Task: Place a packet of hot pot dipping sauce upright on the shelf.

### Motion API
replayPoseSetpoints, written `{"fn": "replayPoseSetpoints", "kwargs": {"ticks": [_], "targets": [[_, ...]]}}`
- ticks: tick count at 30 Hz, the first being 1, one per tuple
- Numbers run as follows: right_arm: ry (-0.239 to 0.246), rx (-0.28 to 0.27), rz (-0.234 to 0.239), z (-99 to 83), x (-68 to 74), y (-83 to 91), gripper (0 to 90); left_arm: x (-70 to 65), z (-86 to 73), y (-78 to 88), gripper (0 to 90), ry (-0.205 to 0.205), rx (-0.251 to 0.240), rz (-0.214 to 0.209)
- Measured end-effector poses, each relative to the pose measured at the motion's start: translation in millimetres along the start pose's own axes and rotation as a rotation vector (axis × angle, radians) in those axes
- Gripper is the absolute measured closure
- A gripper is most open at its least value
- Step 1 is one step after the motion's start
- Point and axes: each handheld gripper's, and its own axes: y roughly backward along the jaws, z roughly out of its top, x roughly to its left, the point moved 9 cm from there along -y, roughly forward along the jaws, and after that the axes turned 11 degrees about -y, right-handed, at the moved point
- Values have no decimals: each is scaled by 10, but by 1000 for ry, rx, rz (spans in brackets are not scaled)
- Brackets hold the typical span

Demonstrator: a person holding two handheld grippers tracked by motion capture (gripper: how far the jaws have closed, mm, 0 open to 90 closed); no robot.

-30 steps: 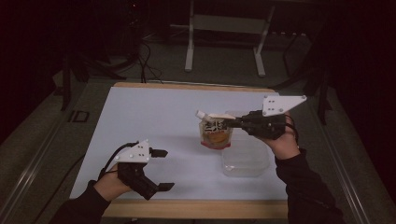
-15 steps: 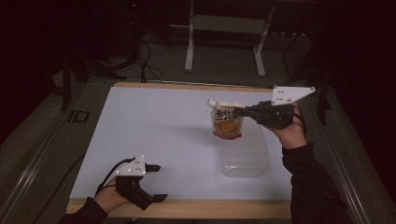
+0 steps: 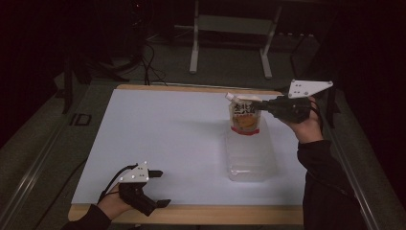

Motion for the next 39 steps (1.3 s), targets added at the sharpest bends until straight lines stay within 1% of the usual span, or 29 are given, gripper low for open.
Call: {"fn": "replayPoseSetpoints", "kwargs": {"ticks": [2, 6, 13, 16, 19, 21, 24, 25, 27, 29, 33, 34, 36, 39], "targets": [[0, 7, -6, -19, -44, 1, 900, 0, -10, -5, 19, -2, 7, 2], [-2, 35, -18, -95, -158, -29, 900, 13, -14, 2, 19, 2, 0, 3], [-34, 74, -41, -270, -370, -136, 900, 31, -33, 13, 19, 19, -5, 4], [-35, 86, -47, -306, -411, -169, 900, 34, -38, 13, 19, 21, -3, 4], [-37, 115, -66, -372, -515, -258, 900, 33, -51, 6, 19, 23, -2, -2], [-42, 122, -66, -397, -551, -304, 900, 34, -56, 1, 19, 25, -1, -2], [-45, 127, -71, -412, -569, -329, 900, 37, -63, 4, 19, 26, 1, -2], [-42, 145, -83, -458, -619, -400, 900, 37, -64, 6, 19, 25, 2, -2], [-38, 156, -91, -485, -641, -445, 900, 37, -63, 9, 19, 27, 0, -2], [-29, 159, -102, -495, -655, -481, 900, 36, -63, 8, 19, 28, -1, -3], [-28, 145, -100, -492, -659, -536, 900, 38, -66, 6, 19, 30, -2, -4], [-38, 133, -88, -492, -650, -551, 900, 38, -65, 8, 19, 30, -2, -5], [-52, 116, -83, -505, -644, -580, 900, 39, -61, 10, 19, 31, -6, -5], [-70, 101, -64, -543, -628, -614, 900, 40, -69, 6, 19, 34, -3, -5]]}}
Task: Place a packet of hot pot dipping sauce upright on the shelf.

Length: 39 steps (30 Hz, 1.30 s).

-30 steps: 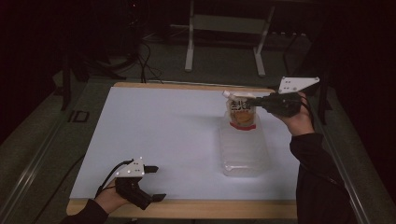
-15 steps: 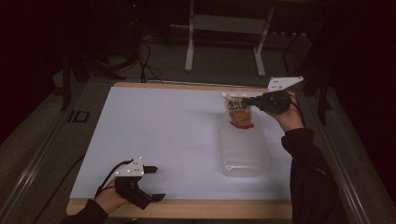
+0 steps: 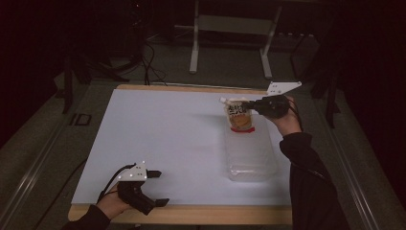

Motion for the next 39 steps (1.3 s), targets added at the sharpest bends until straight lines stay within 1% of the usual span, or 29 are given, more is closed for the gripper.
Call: {"fn": "replayPoseSetpoints", "kwargs": {"ticks": [5, 10, 13, 17, 18, 22, 26, 27, 28, 30, 33, 34, 35, 36, 37, 39], "targets": [[-23, 14, 18, -112, 12, -50, 900, -3, -4, -12, 19, 3, 1, -4], [-55, 4, 34, -222, 1, -56, 900, 1, -8, -13, 19, 5, 0, -6], [-66, 3, 35, -270, -8, -56, 900, 3, -11, -13, 19, 3, 3, -4], [-89, 18, 28, -415, -39, -56, 900, 2, -9, -13, 19, 6, 0, -5], [-98, 9, 31, -430, -48, -47, 900, 4, -10, -14, 19, 4, 3, -5], [-121, -8, 12, -499, -100, 15, 900, 4, -8, -18, 19, 1, 3, -4], [-132, -6, -8, -548, -135, 59, 898, 0, -6, -18, 19, 0, 3, -5], [-143, -2, -26, -587, -165, 90, 896, 1, -4, -17, 19, 0, 2, -4], [-148, 1, -29, -602, -177, 103, 891, 1, 0, -16, 19, 3, -1, -5], [-155, 9, -43, -629, -199, 131, 875, 1, 3, -17, 19, 2, -2, -4], [-167, 12, -53, -640, -215, 157, 823, 0, 1, -18, 19, 1, 0, -5], [-171, 10, -59, -636, -220, 170, 802, 1, 0, -19, 19, 2, 1, -5], [-172, 7, -68, -629, -225, 184, 752, 2, -2, -19, 19, 0, 2, -4], [-176, 9, -85, -624, -237, 198, 733, 2, -2, -19, 19, 0, 2, -5], [-176, 11, -88, -619, -237, 215, 725, 2, -3, -19, 19, 0, 2, -5], [-177, 11, -102, -604, -243, 245, 675, 2, -1, -17, 19, 0, 1, -5]]}}
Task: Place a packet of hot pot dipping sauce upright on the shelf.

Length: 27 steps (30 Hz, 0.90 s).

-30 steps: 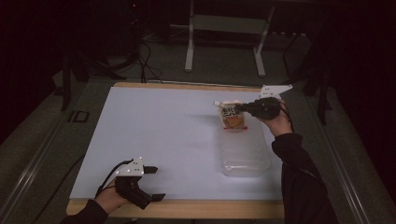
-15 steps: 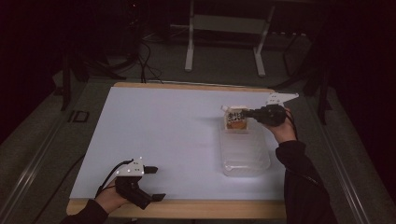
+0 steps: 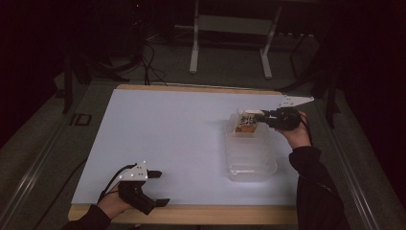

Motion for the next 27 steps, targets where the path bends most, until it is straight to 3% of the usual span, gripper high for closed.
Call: {"fn": "replayPoseSetpoints", "kwargs": {"ticks": [4, 6, 12, 16, 24, 27], "targets": [[-27, -17, -20, 79, 24, 96, 587, -2, 2, 0, 19, 0, -1, 0], [-24, -20, -46, 119, 34, 145, 555, -6, 1, -3, 19, -2, 1, -1], [-17, -36, -61, 203, 113, 251, 481, -15, -2, -10, 19, -8, 7, -3], [-20, -47, -55, 237, 203, 304, 422, -20, -3, -11, 19, -13, 10, -4], [-56, -75, -41, 223, 423, 359, 162, -30, 8, -7, 19, -15, 8, -2], [-71, -78, -25, 198, 499, 392, 133, -32, 8, -2, 19, -15, 8, -2]]}}
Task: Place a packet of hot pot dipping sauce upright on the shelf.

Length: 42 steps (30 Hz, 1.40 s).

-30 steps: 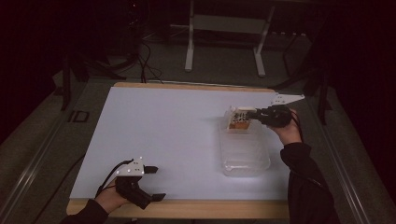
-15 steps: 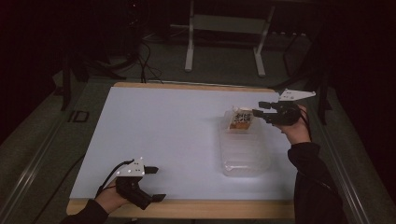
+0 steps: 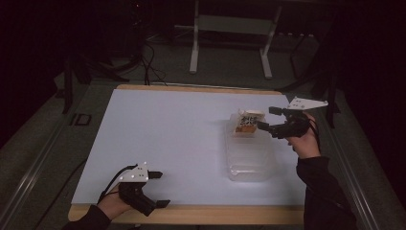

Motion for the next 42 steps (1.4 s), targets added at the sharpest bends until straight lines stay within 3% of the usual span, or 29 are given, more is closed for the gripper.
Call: {"fn": "replayPoseSetpoints", "kwargs": {"ticks": [4, 6, 13, 16, 32, 42], "targets": [[-17, -11, 13, -42, 105, 75, 121, -8, 5, 2, 19, -3, 1, 2], [-22, -10, -8, -73, 145, 98, 122, -9, 8, 2, 19, -6, 0, 2], [-34, -20, -11, -200, 333, 162, 122, -16, 3, -2, 19, -9, 4, 1], [-45, -32, -42, -284, 408, 204, 124, -20, 5, -4, 19, -8, 4, 1], [-74, -40, -60, -682, 646, 327, 133, -62, 35, -13, 19, -16, -15, -13], [-68, -38, -93, -928, 749, 394, 134, -87, 91, 15, 19, -16, -62, -32]]}}
